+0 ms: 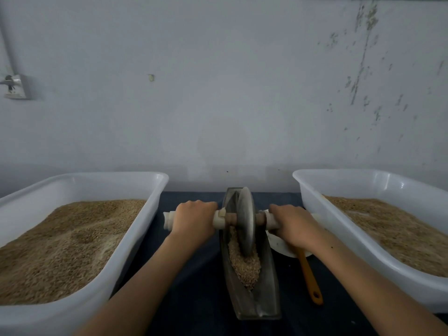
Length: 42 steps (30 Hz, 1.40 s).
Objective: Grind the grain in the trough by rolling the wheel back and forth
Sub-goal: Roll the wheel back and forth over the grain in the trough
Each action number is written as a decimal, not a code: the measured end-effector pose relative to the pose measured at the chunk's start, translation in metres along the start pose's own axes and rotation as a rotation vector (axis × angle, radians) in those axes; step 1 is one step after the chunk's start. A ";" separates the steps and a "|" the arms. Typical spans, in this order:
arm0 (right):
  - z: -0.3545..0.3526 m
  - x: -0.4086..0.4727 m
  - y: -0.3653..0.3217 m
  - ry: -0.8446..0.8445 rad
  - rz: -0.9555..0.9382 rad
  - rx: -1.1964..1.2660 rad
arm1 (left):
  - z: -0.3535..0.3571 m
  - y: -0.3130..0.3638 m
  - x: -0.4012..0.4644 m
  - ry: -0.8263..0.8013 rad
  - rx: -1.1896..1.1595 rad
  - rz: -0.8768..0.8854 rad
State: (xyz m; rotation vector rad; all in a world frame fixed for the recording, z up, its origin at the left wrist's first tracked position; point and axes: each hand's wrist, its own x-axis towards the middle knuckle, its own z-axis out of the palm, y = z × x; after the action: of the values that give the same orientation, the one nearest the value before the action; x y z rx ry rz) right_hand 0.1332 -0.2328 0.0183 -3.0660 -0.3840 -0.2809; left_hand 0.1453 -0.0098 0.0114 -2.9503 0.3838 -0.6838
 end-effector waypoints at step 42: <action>0.002 0.004 -0.007 0.121 -0.004 -0.091 | -0.004 -0.003 0.004 -0.141 -0.008 -0.012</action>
State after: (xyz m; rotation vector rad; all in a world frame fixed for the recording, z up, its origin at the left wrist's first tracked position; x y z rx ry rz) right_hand 0.1361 -0.2252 0.0168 -3.1164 -0.3812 -0.4942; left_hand 0.1482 -0.0078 0.0168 -2.9879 0.3576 -0.4719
